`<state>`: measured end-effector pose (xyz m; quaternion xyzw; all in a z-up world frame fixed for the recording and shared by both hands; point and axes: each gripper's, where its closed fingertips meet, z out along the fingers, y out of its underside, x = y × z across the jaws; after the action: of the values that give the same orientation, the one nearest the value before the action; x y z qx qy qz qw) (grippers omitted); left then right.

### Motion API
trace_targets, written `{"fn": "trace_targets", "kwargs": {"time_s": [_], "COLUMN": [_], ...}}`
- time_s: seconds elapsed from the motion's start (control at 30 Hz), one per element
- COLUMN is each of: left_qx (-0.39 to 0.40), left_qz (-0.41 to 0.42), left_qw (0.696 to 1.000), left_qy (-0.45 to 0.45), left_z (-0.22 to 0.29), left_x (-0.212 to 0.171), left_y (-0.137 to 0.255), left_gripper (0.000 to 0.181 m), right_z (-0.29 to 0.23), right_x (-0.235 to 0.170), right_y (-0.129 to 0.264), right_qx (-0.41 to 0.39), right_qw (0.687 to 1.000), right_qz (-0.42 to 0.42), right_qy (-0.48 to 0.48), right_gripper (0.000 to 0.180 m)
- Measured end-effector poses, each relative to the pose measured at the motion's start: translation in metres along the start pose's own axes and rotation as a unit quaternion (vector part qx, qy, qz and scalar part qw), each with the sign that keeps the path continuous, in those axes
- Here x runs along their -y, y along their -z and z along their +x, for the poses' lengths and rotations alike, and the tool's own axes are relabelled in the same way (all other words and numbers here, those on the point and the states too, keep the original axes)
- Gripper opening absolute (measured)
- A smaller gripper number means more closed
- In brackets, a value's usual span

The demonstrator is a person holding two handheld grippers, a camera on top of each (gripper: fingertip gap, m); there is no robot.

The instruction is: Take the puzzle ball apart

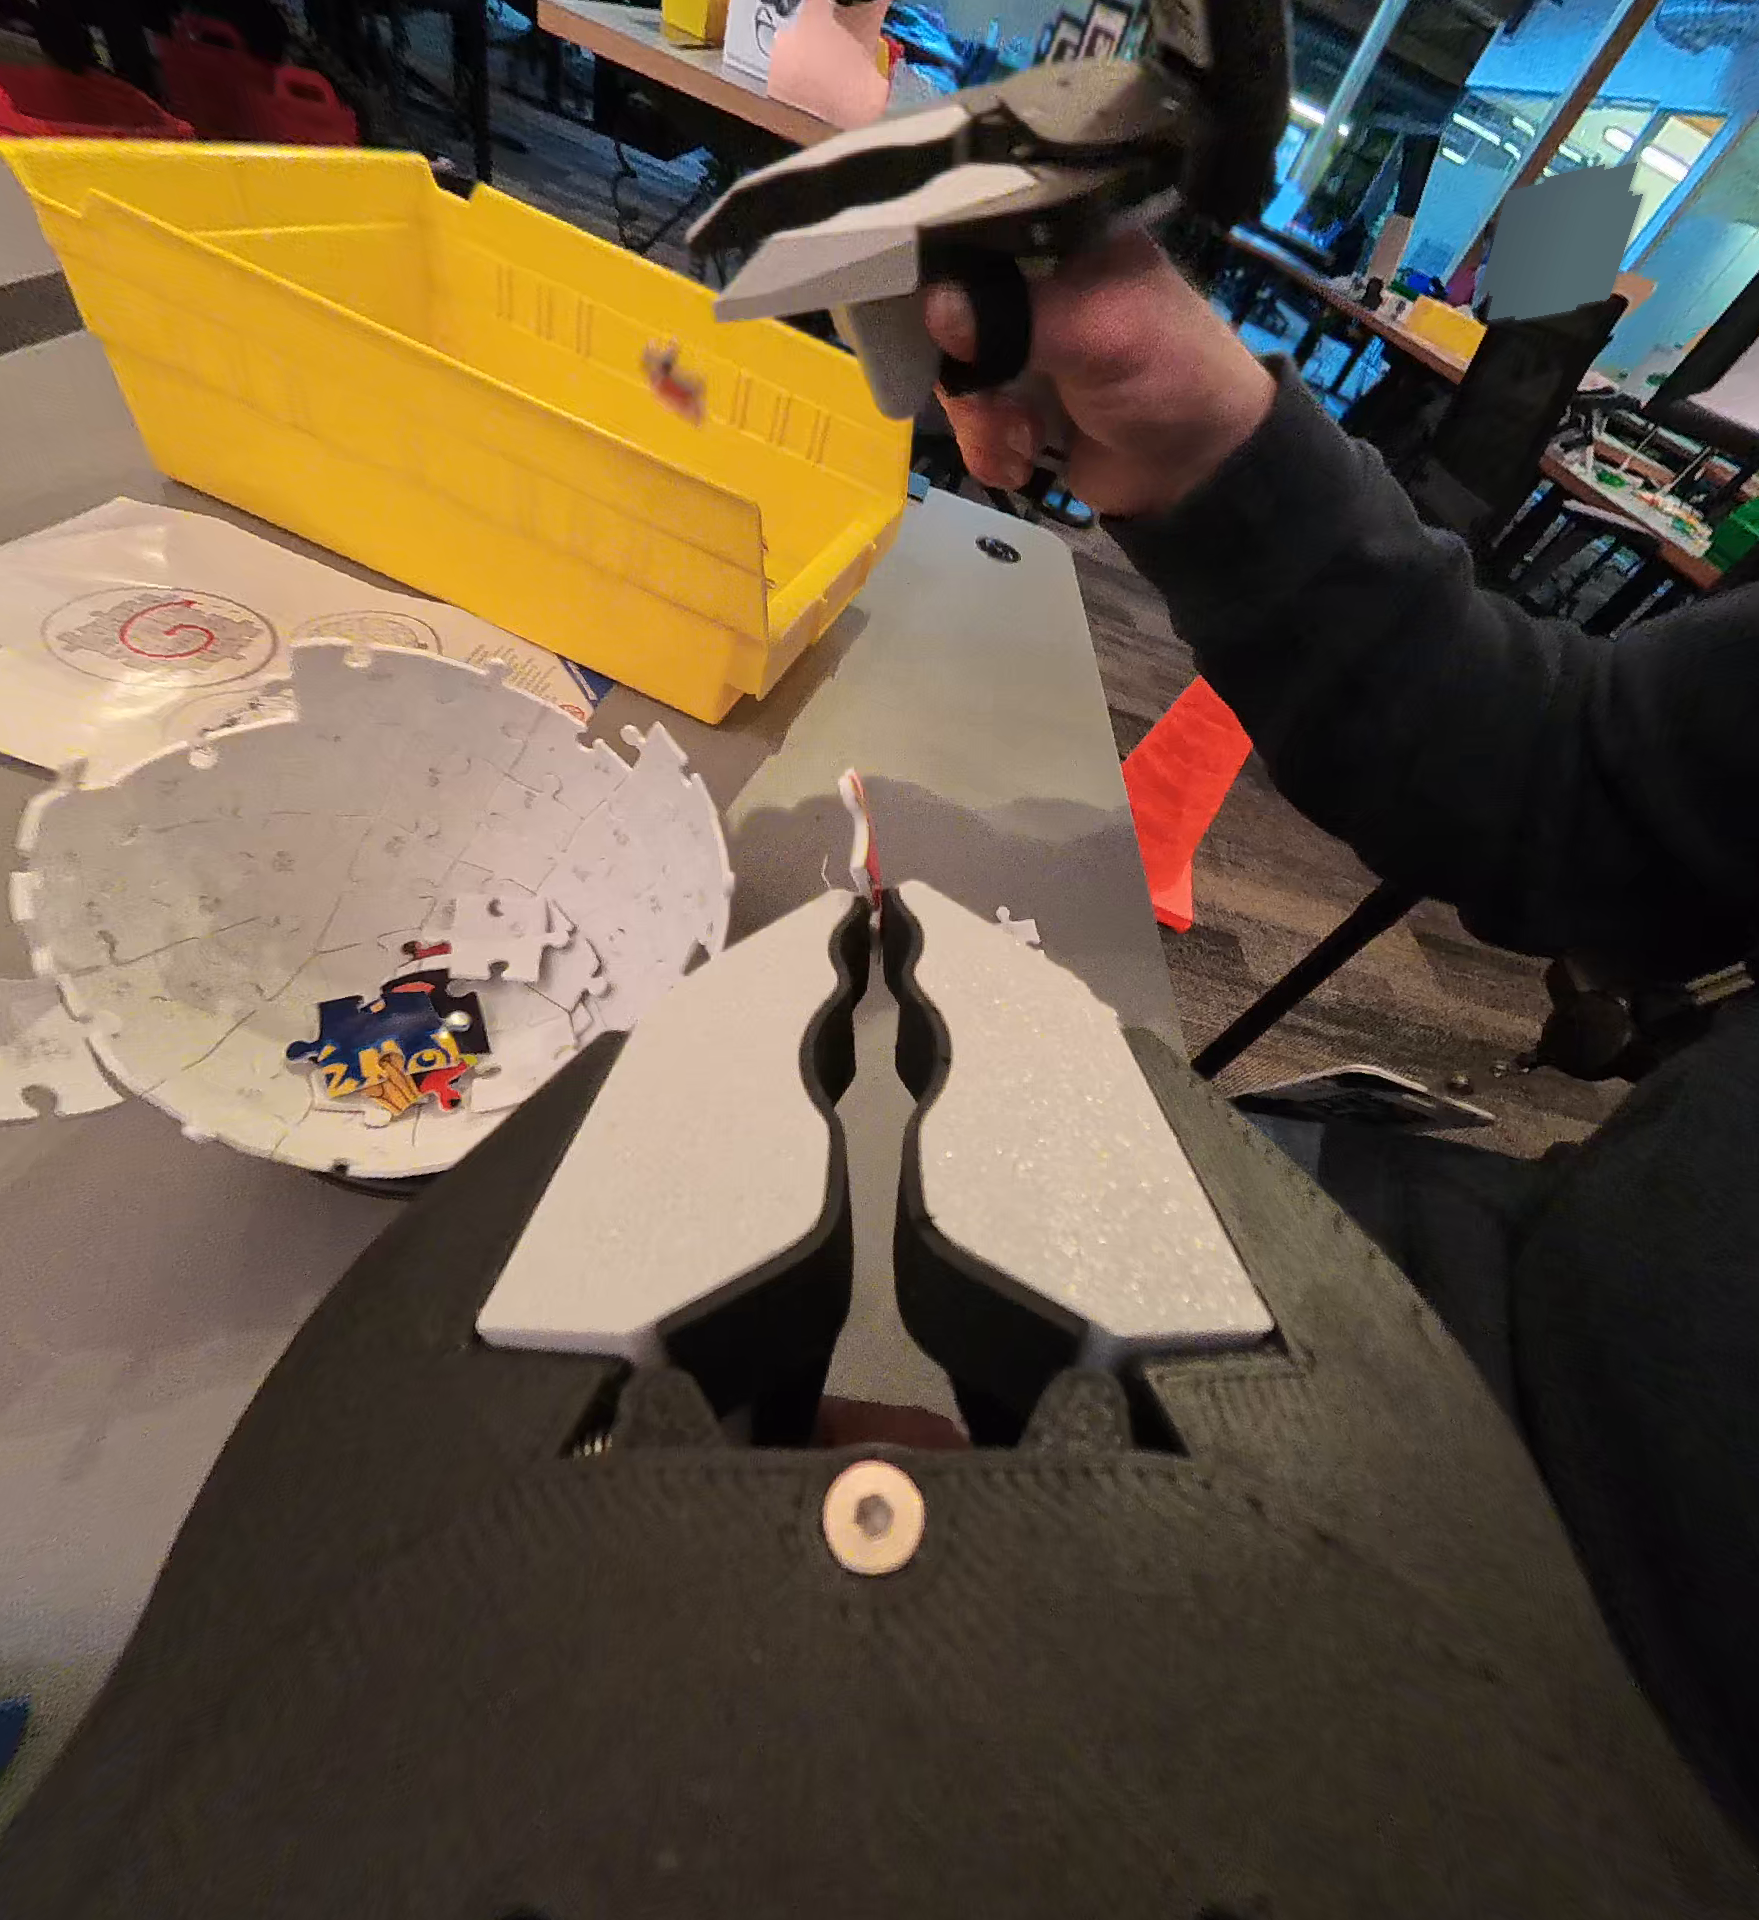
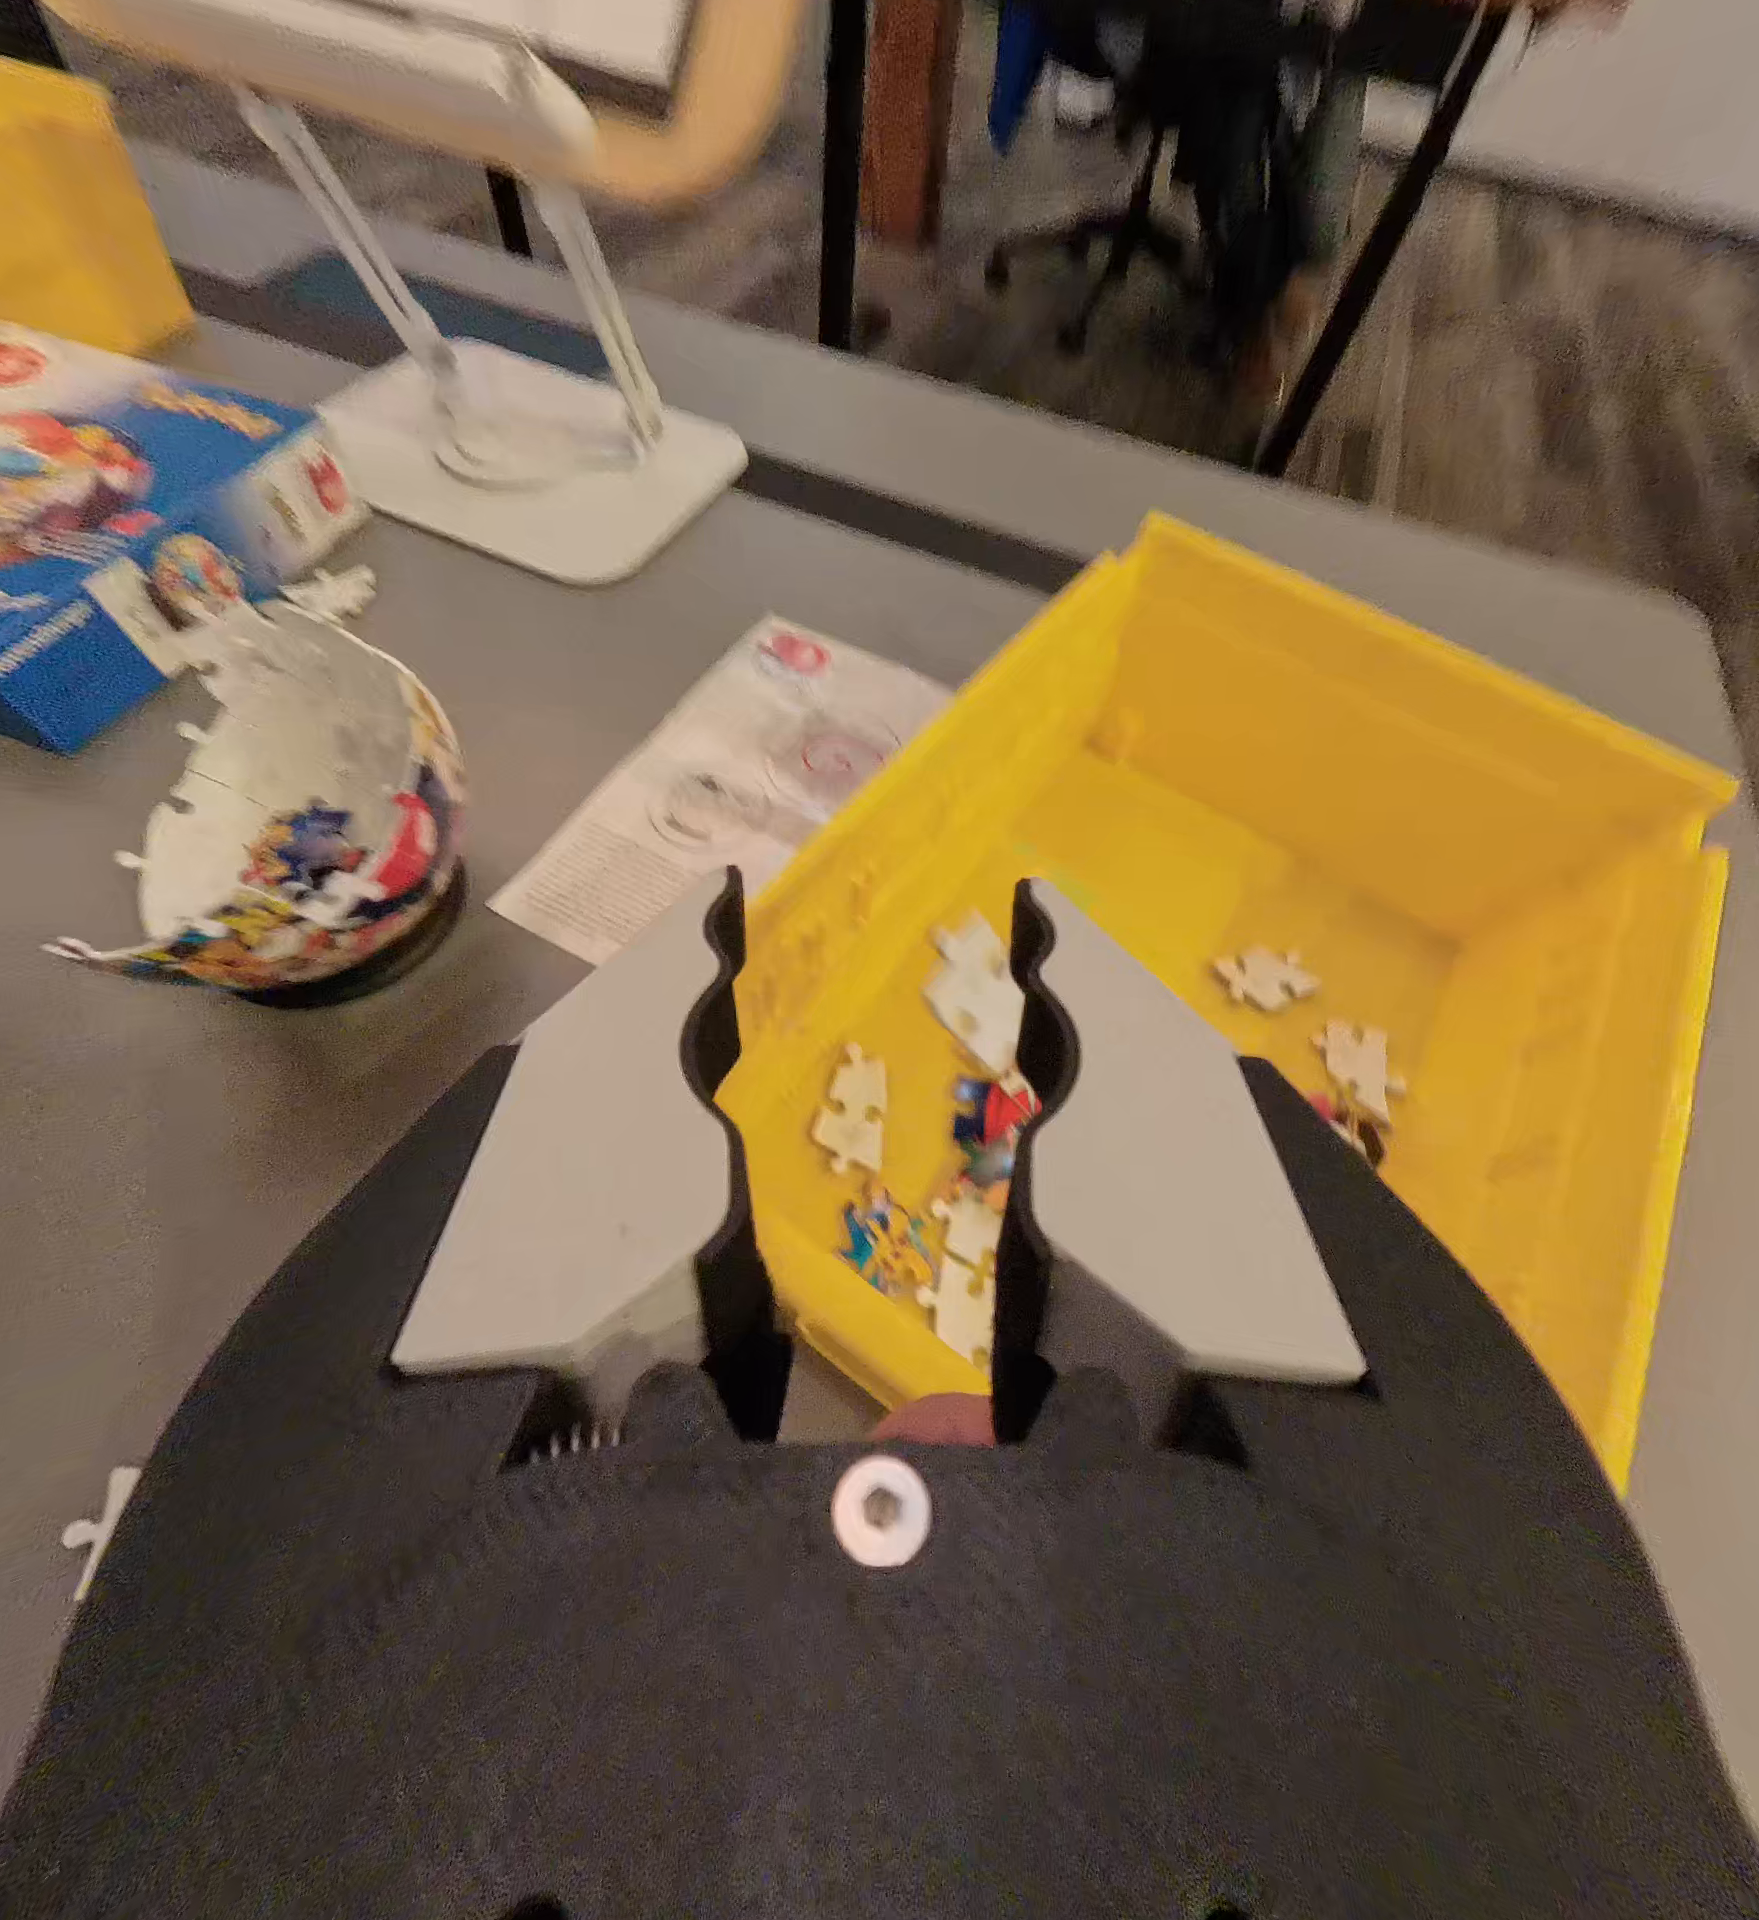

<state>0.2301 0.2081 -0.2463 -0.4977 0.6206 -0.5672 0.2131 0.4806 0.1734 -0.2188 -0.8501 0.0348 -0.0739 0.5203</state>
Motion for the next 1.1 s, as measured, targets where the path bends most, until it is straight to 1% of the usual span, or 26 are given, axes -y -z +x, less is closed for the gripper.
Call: {"fn": "trace_targets", "kwargs": {"time_s": [0.07,0.1,0.13,0.17,0.2,0.23,0.3,0.37,0.4,0.47,0.5,0.53,0.6,0.67,0.7,0.77,0.8,0.83,0.87,0.9,0.93,0.97,1.03,1.07,1.1], "left_qx": [-0.001,-0.002,-0.003,-0.005,-0.007,-0.015,-0.034,-0.043,-0.052,-0.065,-0.069,-0.068,-0.078,-0.069,-0.062,-0.044,-0.032,-0.018,-0.001,0.022,0.047,0.077,0.130,0.141,0.149], "left_qz": [-0.007,-0.004,-0.003,-0.001,0.005,0.011,0.022,0.024,0.024,0.027,0.027,0.028,0.034,0.041,0.041,0.040,0.038,0.031,0.021,0.007,-0.009,-0.028,-0.064,-0.078,-0.093], "left_qw": [1.000,1.000,1.000,1.000,1.000,1.000,0.999,0.999,0.998,0.997,0.997,0.997,0.996,0.997,0.997,0.998,0.998,0.998,0.998,0.997,0.995,0.991,0.980,0.977,0.973], "left_qy": [-0.002,0.002,0.005,0.006,0.008,0.010,0.004,-0.001,-0.007,-0.016,-0.021,-0.025,-0.023,-0.018,-0.021,-0.035,-0.042,-0.051,-0.061,-0.074,-0.090,-0.108,-0.137,-0.143,-0.150], "left_z": [0.003,0.004,0.005,0.006,0.007,0.009,0.016,0.021,0.025,0.032,0.035,0.035,0.037,0.034,0.031,0.026,0.022,0.017,0.011,0.003,-0.006,-0.016,-0.036,-0.043,-0.049], "left_x": [-0.005,-0.005,-0.006,-0.006,-0.004,-0.003,0.002,0.004,0.005,0.008,0.008,0.009,0.011,0.014,0.014,0.013,0.012,0.009,0.006,0.002,-0.002,-0.006,-0.011,-0.013,-0.015], "left_y": [-0.003,-0.003,-0.003,-0.003,-0.003,-0.004,-0.007,-0.013,-0.015,-0.017,-0.016,-0.016,-0.013,-0.012,-0.012,-0.009,-0.007,-0.005,-0.004,-0.002,-0.001,0.000,0.000,0.000,-0.002], "left_gripper": [0.002,0.002,0.002,0.002,0.002,0.002,0.002,0.002,0.002,0.002,0.002,0.002,0.002,0.006,0.007,0.007,0.006,0.006,0.006,0.008,0.009,0.013,0.022,0.024,0.026], "right_z": [0.012,0.012,0.004,-0.015,-0.045,-0.079,-0.144,-0.196,-0.215,-0.235,-0.244,-0.250,-0.252,-0.250,-0.243,-0.210,-0.183,-0.149,-0.112,-0.078,-0.051,-0.029,0.003,0.015,0.021], "right_x": [-0.003,-0.004,-0.001,0.005,0.012,0.017,0.017,0.012,0.006,-0.002,0.000,0.004,0.007,0.012,0.015,0.023,0.024,0.021,0.016,0.011,0.008,0.005,-0.018,-0.029,-0.034], "right_y": [0.002,0.004,0.007,0.012,0.018,0.023,0.031,0.033,0.031,0.023,0.027,0.031,0.033,0.036,0.035,0.029,0.021,0.011,0.003,-0.001,-0.002,-0.003,-0.010,-0.012,-0.012], "right_qx": [-0.020,-0.020,-0.005,0.035,0.100,0.166,0.282,0.363,0.386,0.405,0.430,0.452,0.469,0.476,0.463,0.394,0.333,0.250,0.161,0.088,0.038,0.000,-0.042,-0.059,-0.070], "right_qw": [1.000,1.000,1.000,0.999,0.994,0.985,0.958,0.931,0.922,0.914,0.903,0.892,0.883,0.878,0.885,0.917,0.940,0.965,0.982,0.990,0.994,0.995,0.993,0.990,0.988], "right_qz": [0.001,-0.002,0.005,0.025,0.042,0.049,0.043,0.036,0.024,0.010,0.019,0.025,0.032,0.038,0.045,0.061,0.061,0.053,0.036,0.018,0.007,-0.004,-0.066,-0.094,-0.103], "right_qy": [0.004,0.008,0.012,0.018,0.020,0.018,0.014,0.014,0.015,0.015,0.005,-0.007,-0.015,-0.022,-0.018,0.000,0.022,0.056,0.089,0.106,0.106,0.098,0.091,0.090,0.095], "right_gripper": [0.051,0.054,0.051,0.038,0.025,0.025,0.029,0.032,0.029,0.028,0.020,0.006,0.004,0.000,0.000,0.000,0.000,0.000,0.000,0.000,0.000,0.010,0.040,0.044,0.045]}}
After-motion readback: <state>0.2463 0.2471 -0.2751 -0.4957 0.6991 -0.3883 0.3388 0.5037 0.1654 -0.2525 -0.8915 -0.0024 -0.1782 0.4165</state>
